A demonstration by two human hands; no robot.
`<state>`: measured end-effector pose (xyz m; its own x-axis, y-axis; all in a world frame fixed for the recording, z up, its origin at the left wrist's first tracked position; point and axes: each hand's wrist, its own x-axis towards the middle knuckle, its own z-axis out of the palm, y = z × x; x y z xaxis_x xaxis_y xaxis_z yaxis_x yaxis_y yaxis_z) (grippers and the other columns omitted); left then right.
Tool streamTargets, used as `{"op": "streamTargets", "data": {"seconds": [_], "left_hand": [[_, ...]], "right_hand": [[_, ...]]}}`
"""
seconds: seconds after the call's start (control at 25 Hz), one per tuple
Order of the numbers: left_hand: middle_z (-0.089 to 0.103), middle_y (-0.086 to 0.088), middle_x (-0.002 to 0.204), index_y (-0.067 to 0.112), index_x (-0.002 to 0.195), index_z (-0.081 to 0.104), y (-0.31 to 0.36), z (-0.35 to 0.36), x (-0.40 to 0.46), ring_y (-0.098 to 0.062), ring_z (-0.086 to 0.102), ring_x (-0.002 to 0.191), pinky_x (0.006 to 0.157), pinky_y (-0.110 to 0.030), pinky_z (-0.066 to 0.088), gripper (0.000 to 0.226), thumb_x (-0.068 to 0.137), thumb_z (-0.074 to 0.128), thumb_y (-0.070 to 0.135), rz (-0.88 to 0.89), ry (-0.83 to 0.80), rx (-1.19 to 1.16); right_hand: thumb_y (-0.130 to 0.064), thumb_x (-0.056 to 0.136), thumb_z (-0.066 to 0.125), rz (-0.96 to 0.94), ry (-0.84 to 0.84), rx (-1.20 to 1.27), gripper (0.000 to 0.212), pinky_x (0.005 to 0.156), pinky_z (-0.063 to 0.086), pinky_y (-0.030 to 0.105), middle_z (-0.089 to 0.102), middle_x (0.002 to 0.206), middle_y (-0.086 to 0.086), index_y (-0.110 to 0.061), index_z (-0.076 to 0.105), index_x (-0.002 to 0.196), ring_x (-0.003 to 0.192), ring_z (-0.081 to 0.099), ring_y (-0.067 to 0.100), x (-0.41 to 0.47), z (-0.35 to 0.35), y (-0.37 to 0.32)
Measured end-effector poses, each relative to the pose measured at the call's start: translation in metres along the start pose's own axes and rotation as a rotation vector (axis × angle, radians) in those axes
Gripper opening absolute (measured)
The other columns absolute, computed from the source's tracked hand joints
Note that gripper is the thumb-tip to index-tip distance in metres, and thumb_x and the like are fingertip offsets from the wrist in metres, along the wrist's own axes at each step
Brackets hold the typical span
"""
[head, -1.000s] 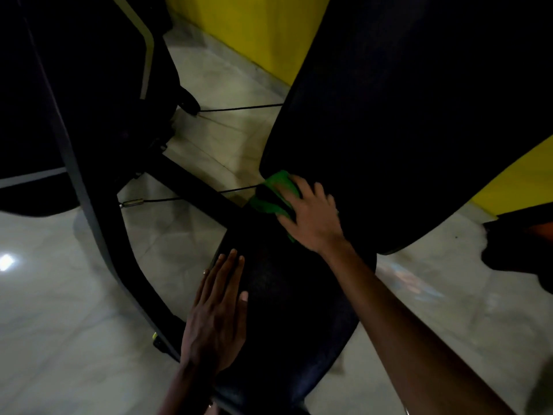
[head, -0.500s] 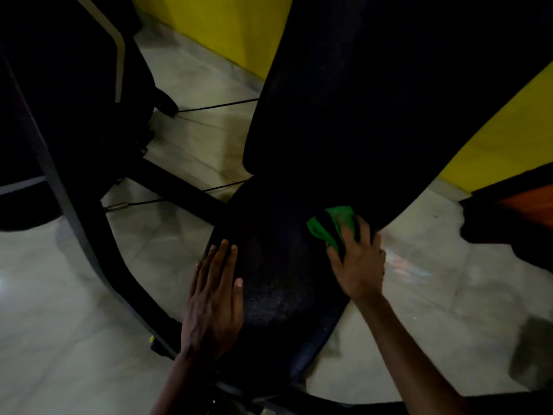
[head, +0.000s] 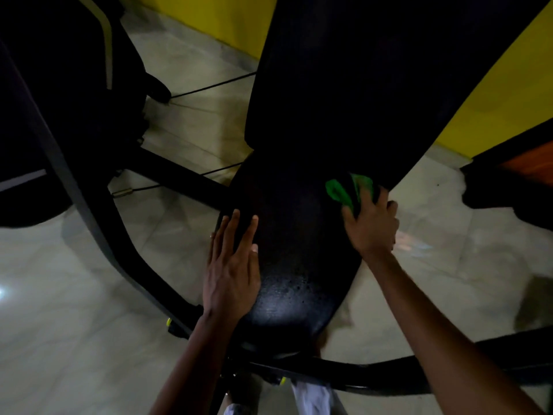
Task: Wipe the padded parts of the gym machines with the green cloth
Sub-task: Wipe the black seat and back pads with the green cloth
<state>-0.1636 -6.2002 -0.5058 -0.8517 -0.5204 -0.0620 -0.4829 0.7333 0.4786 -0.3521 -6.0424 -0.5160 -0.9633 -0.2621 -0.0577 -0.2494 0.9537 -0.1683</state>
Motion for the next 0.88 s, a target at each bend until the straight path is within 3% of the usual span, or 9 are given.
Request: {"op": "streamTargets", "data": {"seconds": [0.08,0.28,0.36,0.48,0.64,0.76,0.88], "left_hand": [[0.025,-0.010,0.156,0.020,0.146,0.037,0.000,-0.001,0.000,-0.021,0.016,0.144,0.115,-0.037,0.013,0.055,0.095,0.022,0.034,-0.001,-0.005,-0.011],[0.023,-0.007,0.156,0.022,0.146,0.036,-0.001,-0.003,0.000,-0.014,0.009,0.144,0.115,-0.030,0.007,0.053,0.096,0.023,0.035,-0.004,0.007,-0.033],[0.023,-0.006,0.157,0.023,0.146,0.036,-0.002,-0.003,0.000,-0.013,0.009,0.144,0.115,-0.031,0.008,0.053,0.096,0.023,0.035,-0.007,-0.003,-0.062],[0.027,-0.006,0.156,0.022,0.144,0.041,-0.006,-0.001,0.001,-0.018,0.015,0.144,0.115,-0.035,0.018,0.051,0.096,0.027,0.035,0.000,0.009,-0.114],[0.027,-0.002,0.155,0.023,0.141,0.045,-0.010,0.001,0.002,-0.013,0.015,0.144,0.115,-0.030,0.015,0.049,0.096,0.029,0.035,-0.002,0.025,-0.187],[0.021,0.003,0.155,0.023,0.142,0.043,-0.016,-0.004,0.001,-0.015,0.014,0.145,0.115,-0.015,0.005,0.049,0.096,0.027,0.034,0.030,-0.004,-0.262],[0.018,0.002,0.157,0.024,0.144,0.037,-0.022,-0.006,0.000,-0.016,0.011,0.147,0.114,-0.012,0.002,0.049,0.097,0.025,0.034,0.062,-0.052,-0.290]], "right_hand": [[-0.041,0.081,0.042,-0.081,0.087,-0.040,0.060,0.071,0.048,0.051,0.046,0.132,0.026,-0.013,0.046,0.134,0.098,0.051,0.046,-0.039,-0.003,-0.004],[-0.044,0.070,0.048,-0.317,0.038,0.086,0.068,0.068,0.047,0.042,0.045,0.140,0.018,-0.027,0.042,0.136,0.090,0.050,0.034,-0.189,-0.017,-0.019],[-0.044,0.071,0.050,-0.391,0.073,0.060,0.066,0.070,0.046,0.041,0.042,0.141,0.014,-0.030,0.043,0.135,0.090,0.049,0.033,-0.193,-0.018,-0.017],[-0.044,0.075,0.042,-0.489,0.090,-0.016,0.061,0.071,0.049,0.043,0.041,0.138,0.014,-0.026,0.041,0.134,0.096,0.047,0.037,-0.128,-0.015,-0.015],[-0.046,0.075,0.038,-0.247,0.087,-0.018,0.061,0.072,0.048,0.048,0.049,0.131,0.019,-0.021,0.049,0.130,0.099,0.051,0.041,-0.057,-0.011,-0.033],[-0.044,0.075,0.039,-0.334,0.049,-0.022,0.062,0.075,0.047,0.045,0.045,0.138,0.017,-0.025,0.042,0.134,0.098,0.044,0.035,-0.111,-0.017,-0.038],[-0.048,0.077,0.047,-0.502,-0.004,0.052,0.063,0.074,0.045,0.042,0.042,0.144,0.013,-0.032,0.043,0.137,0.095,0.047,0.033,-0.187,-0.023,-0.031]]}}
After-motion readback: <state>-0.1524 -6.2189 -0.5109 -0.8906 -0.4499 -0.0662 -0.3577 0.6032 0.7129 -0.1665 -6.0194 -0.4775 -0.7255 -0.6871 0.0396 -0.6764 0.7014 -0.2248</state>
